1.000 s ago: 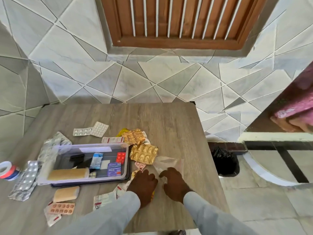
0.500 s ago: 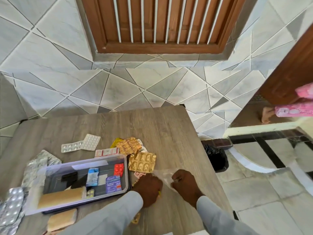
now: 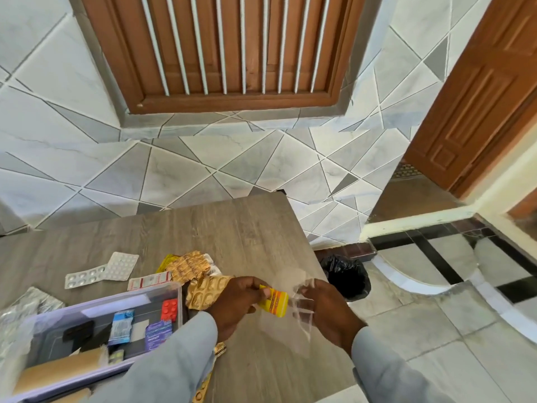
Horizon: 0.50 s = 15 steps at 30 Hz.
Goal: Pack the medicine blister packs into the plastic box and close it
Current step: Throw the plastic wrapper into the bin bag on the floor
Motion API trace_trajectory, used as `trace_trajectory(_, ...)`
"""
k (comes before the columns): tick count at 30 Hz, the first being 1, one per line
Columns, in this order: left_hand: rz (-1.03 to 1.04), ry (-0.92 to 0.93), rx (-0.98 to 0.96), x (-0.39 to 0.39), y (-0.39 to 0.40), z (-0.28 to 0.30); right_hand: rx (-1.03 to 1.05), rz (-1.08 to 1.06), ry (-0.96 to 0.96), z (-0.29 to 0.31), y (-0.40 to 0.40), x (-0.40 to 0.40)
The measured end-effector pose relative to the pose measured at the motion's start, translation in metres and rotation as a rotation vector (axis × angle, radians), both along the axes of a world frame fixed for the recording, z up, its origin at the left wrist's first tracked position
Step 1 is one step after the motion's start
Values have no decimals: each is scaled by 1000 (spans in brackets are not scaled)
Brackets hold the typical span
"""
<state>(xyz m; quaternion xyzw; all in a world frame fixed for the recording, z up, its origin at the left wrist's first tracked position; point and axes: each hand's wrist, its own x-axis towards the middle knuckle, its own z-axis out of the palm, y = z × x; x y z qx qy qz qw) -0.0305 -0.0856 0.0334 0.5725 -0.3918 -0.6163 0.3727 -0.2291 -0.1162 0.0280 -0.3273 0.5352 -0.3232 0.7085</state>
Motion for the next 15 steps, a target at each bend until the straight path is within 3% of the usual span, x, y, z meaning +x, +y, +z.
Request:
trace_trajectory(7,33,174,78,-110,-26,5,78,130,-233,-1,-36,-102)
trace_trajectory(11,197,245,158,-190,-45,1,68,217,-148,8,-63,-180)
trace_trajectory(15,349,154,185,-258,-70,8,16,257,-8,11,-95,-246)
